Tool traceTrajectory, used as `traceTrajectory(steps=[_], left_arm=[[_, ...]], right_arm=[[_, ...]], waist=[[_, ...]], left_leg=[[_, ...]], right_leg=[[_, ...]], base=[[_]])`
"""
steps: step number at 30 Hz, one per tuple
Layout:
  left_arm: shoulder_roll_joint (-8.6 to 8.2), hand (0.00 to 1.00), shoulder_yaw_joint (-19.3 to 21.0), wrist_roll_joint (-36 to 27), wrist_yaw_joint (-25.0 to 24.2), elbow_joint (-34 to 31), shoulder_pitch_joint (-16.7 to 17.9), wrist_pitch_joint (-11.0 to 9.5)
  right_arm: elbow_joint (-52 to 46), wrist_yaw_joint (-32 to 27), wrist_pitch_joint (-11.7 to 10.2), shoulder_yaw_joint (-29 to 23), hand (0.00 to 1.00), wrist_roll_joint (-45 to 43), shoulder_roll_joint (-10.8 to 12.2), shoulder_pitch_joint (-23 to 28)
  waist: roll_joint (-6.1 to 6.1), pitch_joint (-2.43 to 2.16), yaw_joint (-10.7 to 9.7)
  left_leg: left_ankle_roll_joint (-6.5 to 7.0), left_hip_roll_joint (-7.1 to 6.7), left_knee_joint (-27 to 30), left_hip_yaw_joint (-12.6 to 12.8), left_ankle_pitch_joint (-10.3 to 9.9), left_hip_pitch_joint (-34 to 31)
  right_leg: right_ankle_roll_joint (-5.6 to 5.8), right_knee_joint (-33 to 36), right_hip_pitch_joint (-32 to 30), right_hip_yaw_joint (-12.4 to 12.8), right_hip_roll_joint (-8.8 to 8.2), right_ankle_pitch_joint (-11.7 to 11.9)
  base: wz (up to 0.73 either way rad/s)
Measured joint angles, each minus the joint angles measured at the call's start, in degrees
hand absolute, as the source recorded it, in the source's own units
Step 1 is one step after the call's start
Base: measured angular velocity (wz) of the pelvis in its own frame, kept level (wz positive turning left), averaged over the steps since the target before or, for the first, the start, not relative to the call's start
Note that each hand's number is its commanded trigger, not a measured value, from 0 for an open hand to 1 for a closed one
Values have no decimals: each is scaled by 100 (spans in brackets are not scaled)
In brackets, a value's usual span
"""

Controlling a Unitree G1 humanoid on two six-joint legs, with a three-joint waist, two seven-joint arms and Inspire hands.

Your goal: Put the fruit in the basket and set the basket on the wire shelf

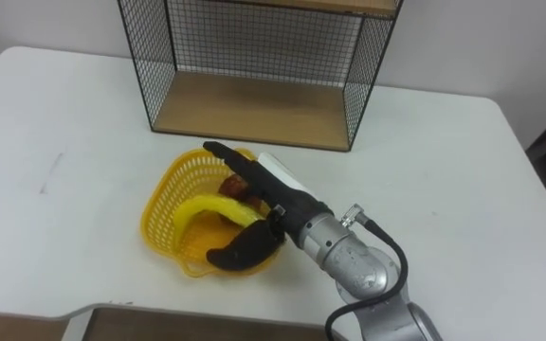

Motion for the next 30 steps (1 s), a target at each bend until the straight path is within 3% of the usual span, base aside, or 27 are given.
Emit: traceTrajectory(steps=[8,10,15,18,21,23,30], left_arm=[[-7,0,244,-486,329,272,41,-131],[2,0,538,-878,502,453,102,-311],[14,0,879,-2090,1146,555,268,-506],[-4,0,1383,-2551,1731,432,371,-621],[-3,0,1865,-3298,2442,30,556,-747],[-18,0,2252,-3646,3043,-396,677,-893],[-98,0,2778,-3629,4733,-2027,938,-1357]], right_arm=[[-1,-410,-116,-27,0,39,1,80],[-41,-552,-127,-156,0,311,38,85],[-322,-1274,-243,-464,0,931,39,92],[-536,-1722,-404,-726,0,1009,41,84],[-560,-2224,-505,-926,0,1451,40,71],[-618,-2541,-505,-989,0,1730,39,117],[-812,-3059,-663,-1424,0,1835,39,331]], waist=[[57,44,28],[94,64,35],[197,39,19],[269,5,37],[362,-52,86],[397,-50,114],[413,-54,205]], left_leg=[[1,0,-23,25,-1,-5],[0,-1,-37,19,0,-5],[1,-7,-46,-18,0,-6],[2,-7,-60,-38,0,-6],[5,-11,-112,-46,21,31],[3,-30,-257,-58,97,141],[9,-57,-287,-50,141,146]], right_leg=[[0,-3,-23,16,0,0],[1,-11,-22,7,1,0],[2,-12,-15,-49,-8,-1],[2,-24,-15,-50,-5,-1],[2,-20,-1,-48,-9,-1],[4,-24,37,-49,-31,-3],[12,-33,13,3,-58,-8]], base=[[0],[0],[4],[1],[0],[0],[-1]])
